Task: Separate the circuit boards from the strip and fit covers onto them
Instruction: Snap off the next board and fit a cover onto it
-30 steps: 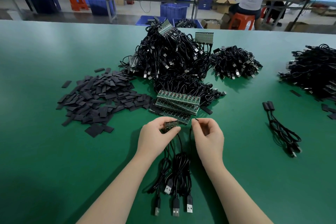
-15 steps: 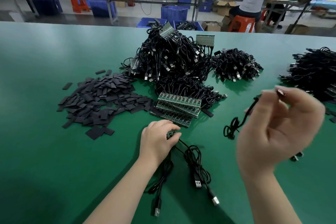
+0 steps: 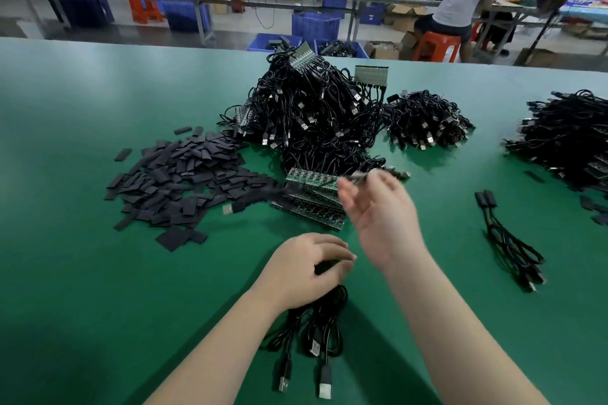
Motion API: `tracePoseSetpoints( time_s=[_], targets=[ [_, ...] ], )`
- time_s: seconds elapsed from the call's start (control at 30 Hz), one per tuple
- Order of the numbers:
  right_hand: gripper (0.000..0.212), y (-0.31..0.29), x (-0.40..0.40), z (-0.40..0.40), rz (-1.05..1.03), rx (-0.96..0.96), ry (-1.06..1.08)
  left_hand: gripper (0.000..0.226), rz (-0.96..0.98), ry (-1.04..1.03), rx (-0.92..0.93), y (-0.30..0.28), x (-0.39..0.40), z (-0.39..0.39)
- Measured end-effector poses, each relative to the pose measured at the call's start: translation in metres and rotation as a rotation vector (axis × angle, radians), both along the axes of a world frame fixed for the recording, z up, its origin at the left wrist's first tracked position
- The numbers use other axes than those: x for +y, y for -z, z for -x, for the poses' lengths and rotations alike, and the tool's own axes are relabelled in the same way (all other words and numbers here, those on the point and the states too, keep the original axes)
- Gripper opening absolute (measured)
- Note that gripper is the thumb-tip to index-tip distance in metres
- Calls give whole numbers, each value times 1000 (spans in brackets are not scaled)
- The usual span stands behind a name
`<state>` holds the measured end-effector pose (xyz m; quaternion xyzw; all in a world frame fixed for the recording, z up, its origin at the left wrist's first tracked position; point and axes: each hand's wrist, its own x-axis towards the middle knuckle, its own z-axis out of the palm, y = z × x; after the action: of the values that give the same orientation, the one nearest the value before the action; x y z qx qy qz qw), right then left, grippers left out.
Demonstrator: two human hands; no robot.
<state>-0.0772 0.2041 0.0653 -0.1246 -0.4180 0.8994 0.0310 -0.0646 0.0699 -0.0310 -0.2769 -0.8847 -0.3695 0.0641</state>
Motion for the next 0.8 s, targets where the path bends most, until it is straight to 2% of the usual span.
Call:
tracePoseSetpoints(
  time_s=[0.1, 0.2, 0.27, 0.33, 0.4, 0.43, 0.5, 0.57, 0.63, 0.7, 0.8],
  targets=[
    [5, 44, 0, 3, -343, -103, -61, 38, 75, 87, 94, -5, 2, -5],
    [8, 73, 7, -3, -685, 6, -42, 31, -64, 36, 370, -8, 4, -9],
    [13, 83, 12, -9, -861, 104, -54, 31, -243, -127, 449, -14, 1, -3],
    [18, 89, 14, -14, -917, 179, -116, 33, -370, -396, 378, -26, -8, 13],
    [21, 91, 14, -17, -983, 220, -194, 29, -379, -657, 260, -33, -30, 43],
    [20, 92, 13, -17, -1022, 235, -230, 25, -311, -754, 198, -35, -44, 62],
    [16, 93, 11, -17, -1075, 255, -275, 32, -52, -867, 38, -37, -77, 96],
    [15, 94, 11, -17, -1077, 268, -266, 43, 306, -848, -108, -36, -108, 121],
    [16, 93, 12, -16, -1048, 274, -242, 41, 614, -740, -207, -33, -130, 133],
    [18, 93, 13, -15, -1037, 267, -231, 34, 751, -686, -162, -31, -142, 138],
    [20, 94, 13, -13, -1030, 263, -223, 26, 745, -744, -28, -32, -144, 138]
  ],
)
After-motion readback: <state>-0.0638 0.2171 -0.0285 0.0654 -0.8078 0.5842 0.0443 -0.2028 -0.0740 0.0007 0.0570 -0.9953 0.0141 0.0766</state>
